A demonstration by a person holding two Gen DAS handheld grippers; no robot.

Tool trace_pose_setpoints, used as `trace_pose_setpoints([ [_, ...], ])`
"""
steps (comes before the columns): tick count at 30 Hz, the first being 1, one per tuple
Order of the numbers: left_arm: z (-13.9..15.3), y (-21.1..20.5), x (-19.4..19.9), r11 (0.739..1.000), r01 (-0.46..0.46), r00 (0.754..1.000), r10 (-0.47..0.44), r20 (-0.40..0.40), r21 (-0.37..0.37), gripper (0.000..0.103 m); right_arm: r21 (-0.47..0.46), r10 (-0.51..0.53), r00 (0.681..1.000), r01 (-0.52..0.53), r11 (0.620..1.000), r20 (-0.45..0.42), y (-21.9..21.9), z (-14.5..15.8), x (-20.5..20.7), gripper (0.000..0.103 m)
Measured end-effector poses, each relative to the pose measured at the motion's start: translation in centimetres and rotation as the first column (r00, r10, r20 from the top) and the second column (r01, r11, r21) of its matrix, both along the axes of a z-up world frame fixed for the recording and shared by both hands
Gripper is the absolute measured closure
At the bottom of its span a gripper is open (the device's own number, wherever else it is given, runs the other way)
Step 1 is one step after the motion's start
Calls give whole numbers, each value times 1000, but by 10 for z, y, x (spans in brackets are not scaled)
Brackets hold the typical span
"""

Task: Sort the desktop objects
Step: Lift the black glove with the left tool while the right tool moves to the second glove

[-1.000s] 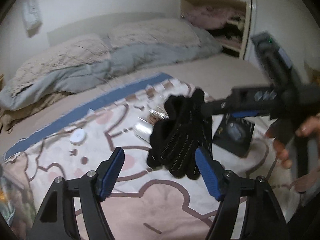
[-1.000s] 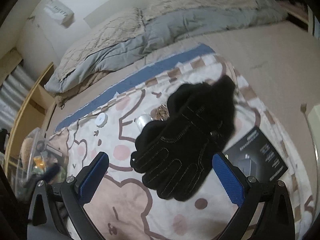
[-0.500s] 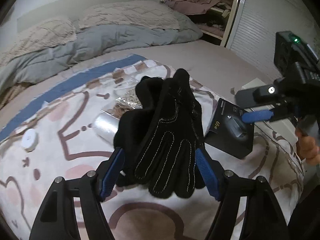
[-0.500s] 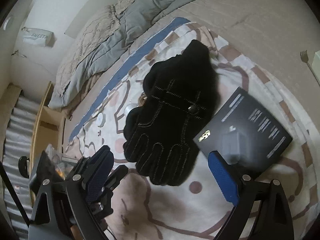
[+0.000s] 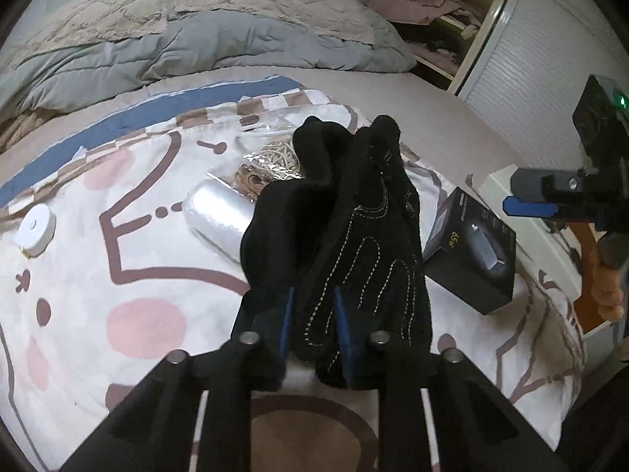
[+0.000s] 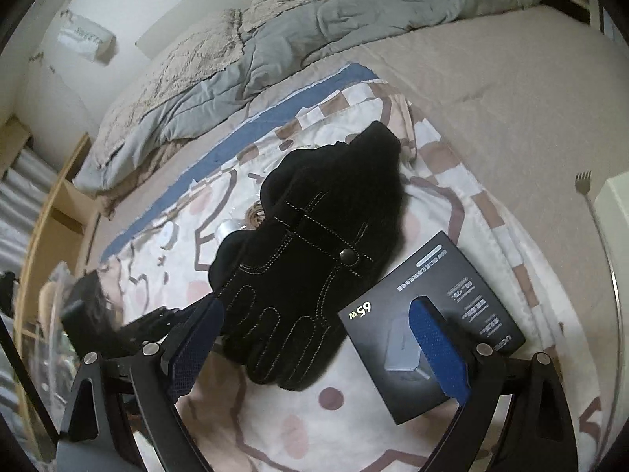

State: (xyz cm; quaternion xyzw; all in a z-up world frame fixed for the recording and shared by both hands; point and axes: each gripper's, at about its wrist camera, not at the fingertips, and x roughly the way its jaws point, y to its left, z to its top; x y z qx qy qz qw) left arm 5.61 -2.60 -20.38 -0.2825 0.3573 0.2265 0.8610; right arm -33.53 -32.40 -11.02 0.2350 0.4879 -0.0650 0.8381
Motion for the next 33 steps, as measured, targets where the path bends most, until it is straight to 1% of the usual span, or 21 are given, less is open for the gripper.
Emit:
trace_pose_setpoints([
  [1, 2, -1, -2, 1000, -4, 1000, 4, 0, 0, 87, -16, 2, 1000, -2, 1000, -3, 2, 1, 0, 7],
  [4, 12, -14, -7, 1000, -11, 1000, 11, -5, -8, 90, -47, 3, 1000, -3, 999, -4, 4, 5, 0, 7],
  [9, 35, -40, -27, 999, -6, 1000, 6, 7, -36, 90, -69, -17, 1000, 19, 997, 23, 6, 18, -4, 7],
  [14, 52, -59, -62, 996, -33, 999, 33, 6, -86, 91, -71, -40, 999, 43, 997, 35, 13, 28, -8, 7],
  [19, 59, -82, -104, 994, -38, 999, 34, -40, -106, 91, -108, -12, 999, 16, 994, 37, 34, 34, -11, 7],
  [24, 53, -95, -153, 989, -77, 991, 62, -119, -127, 91, -111, 11, 999, -7, 994, 36, 50, 37, -12, 7],
  [27, 47, -101, -181, 985, -112, 978, 85, -192, -135, 91, -119, 37, 999, -33, 992, 31, 61, 36, -12, 7],
  [30, 43, -111, -207, 988, -137, 948, 111, -298, -67, 91, -119, 52, 999, -50, 992, 15, 72, 31, -12, 7],
  [33, 38, -113, -221, 988, -151, 928, 131, -348, -30, 90, -102, 65, 998, -66, 993, -9, 82, 24, -9, 7],
])
